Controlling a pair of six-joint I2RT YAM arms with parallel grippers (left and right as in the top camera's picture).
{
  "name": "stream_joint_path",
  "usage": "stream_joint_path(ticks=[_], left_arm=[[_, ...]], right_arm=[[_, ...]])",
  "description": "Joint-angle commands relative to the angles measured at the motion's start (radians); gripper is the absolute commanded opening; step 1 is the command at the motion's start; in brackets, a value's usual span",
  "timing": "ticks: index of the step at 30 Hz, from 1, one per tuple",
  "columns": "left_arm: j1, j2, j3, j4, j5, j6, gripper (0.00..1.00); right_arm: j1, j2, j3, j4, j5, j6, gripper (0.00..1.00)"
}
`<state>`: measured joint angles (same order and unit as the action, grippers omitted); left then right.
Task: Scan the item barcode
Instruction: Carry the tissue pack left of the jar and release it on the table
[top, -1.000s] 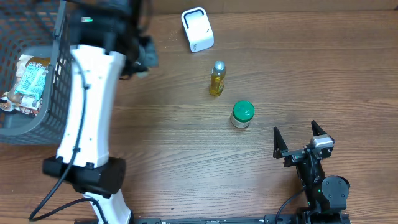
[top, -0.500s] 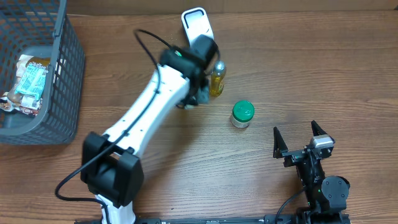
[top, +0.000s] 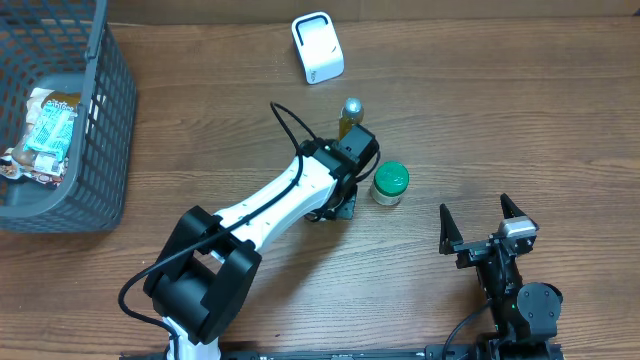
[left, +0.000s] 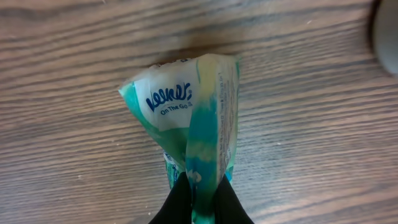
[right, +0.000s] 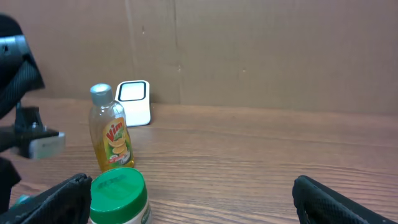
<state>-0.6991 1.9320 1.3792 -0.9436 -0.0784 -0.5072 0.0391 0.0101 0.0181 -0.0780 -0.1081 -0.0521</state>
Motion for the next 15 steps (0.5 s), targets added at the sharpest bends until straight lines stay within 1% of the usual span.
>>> stream_joint_path(ticks=[1, 7, 9, 12, 14, 15], left_arm=[[-0.003, -0.008, -0.032, 0.013, 0.001, -0.035, 0.04], [-0.003, -0.008, -0.036, 0.011, 0.002, -0.037, 0.05], [-0.003, -0.008, -0.036, 0.01, 0.002, -0.039, 0.1], [-0.003, -0.008, -0.036, 0.01, 0.002, -0.04, 0.22], [-0.003, -0.008, -0.036, 0.009, 0.006, -0.039, 0.35], [-0.003, -0.008, -0.036, 0.009, 0.016, -0.039, 0.4]], right_arm=[[-0.001, -0.007, -0.01, 0.005, -0.006, -0.002, 1.0], [-0.001, -0.007, -0.01, 0.005, -0.006, -0.002, 1.0], [-0.001, -0.007, -0.01, 0.004, -0.006, -0.002, 1.0], [-0.001, -0.007, -0.01, 0.005, -0.006, -0.002, 1.0], [-0.001, -0.007, -0.01, 0.004, -0.006, -0.002, 1.0], [-0.001, -0.007, -0.01, 0.004, -0.006, -0.002, 1.0]])
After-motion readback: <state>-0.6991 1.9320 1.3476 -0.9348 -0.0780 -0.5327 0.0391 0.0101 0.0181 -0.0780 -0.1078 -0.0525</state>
